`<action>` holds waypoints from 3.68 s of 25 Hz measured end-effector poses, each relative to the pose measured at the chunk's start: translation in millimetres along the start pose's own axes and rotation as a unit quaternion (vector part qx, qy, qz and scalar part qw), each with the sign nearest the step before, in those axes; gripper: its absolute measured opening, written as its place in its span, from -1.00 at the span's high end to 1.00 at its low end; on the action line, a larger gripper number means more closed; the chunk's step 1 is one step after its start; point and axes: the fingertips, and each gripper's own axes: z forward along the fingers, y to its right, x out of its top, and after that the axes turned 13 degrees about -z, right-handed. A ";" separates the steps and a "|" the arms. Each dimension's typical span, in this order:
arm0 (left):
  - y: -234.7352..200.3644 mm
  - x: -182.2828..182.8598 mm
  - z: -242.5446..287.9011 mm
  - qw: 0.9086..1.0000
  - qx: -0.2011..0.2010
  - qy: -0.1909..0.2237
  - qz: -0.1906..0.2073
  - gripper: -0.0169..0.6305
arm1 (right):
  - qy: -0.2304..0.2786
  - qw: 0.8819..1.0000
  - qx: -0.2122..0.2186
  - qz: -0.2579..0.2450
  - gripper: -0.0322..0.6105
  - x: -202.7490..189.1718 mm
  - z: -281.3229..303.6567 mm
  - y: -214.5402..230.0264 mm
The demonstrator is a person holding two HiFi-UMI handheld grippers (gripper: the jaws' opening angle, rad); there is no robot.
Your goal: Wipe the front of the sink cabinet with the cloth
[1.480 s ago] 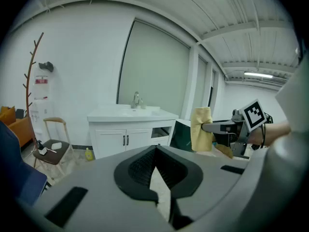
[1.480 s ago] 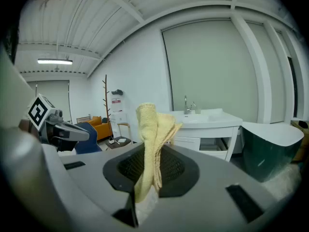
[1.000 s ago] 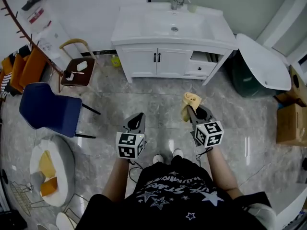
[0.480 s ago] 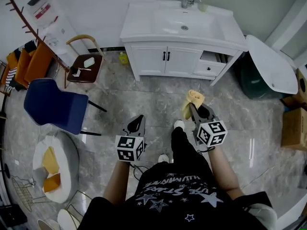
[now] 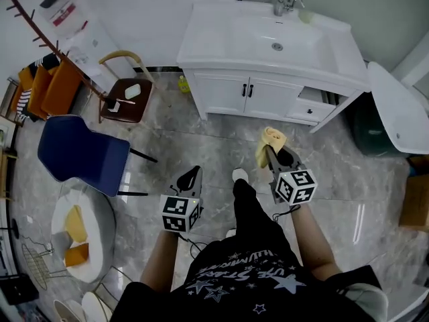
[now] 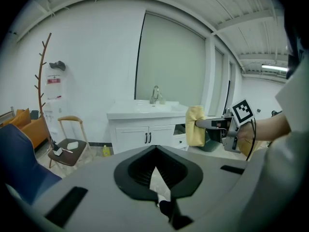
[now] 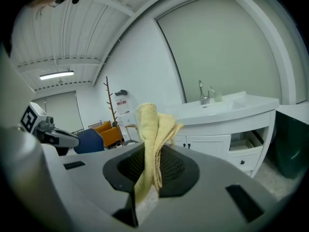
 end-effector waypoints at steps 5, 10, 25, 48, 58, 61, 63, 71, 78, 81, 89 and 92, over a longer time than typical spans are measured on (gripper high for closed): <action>-25.1 34.9 67.0 1.000 0.012 -0.002 -0.015 0.90 | -0.021 0.999 0.016 -0.022 0.70 3.3 83.1 34.3; -60.3 57.1 143.3 0.998 0.031 -0.014 -0.049 0.90 | -0.054 0.996 0.045 -0.054 0.70 -9.1 169.4 59.2; -210.5 52.5 260.3 0.991 0.091 0.036 -0.092 0.90 | -0.067 0.983 0.122 -0.122 0.69 -73.8 378.6 17.3; -372.3 -90.6 358.4 0.985 0.063 0.158 -0.024 0.90 | 0.138 0.968 0.081 -0.196 0.70 -114.2 560.1 -32.8; -385.9 -117.7 366.9 0.979 0.072 0.192 0.005 0.90 | 0.156 0.972 0.021 -0.175 0.70 -118.3 557.8 -6.3; -383.4 -118.7 365.8 0.979 0.070 0.192 0.003 0.90 | 0.156 0.975 -0.006 -0.160 0.70 -116.9 545.8 13.9; -372.6 -116.7 368.0 0.980 0.057 0.189 0.017 0.90 | 0.155 0.976 -0.028 -0.147 0.70 -118.3 533.7 32.9; -322.9 -91.4 392.4 0.978 0.000 0.203 0.053 0.90 | 0.137 0.974 -0.106 -0.145 0.70 -127.2 490.0 94.6; -287.0 -86.9 413.0 0.978 -0.039 0.197 0.053 0.90 | 0.113 0.968 -0.176 -0.141 0.70 -137.1 446.6 145.8; -273.1 -87.0 414.7 0.977 -0.053 0.197 0.060 0.90 | 0.110 0.966 -0.200 -0.124 0.69 -141.6 427.2 165.2; -277.0 -102.0 426.7 0.981 -0.046 0.179 0.052 0.90 | 0.120 0.970 -0.183 -0.109 0.69 -155.9 425.1 165.0; -289.3 -106.2 424.0 0.982 -0.037 0.177 0.050 0.90 | 0.124 0.972 -0.168 -0.108 0.69 -160.0 435.3 150.6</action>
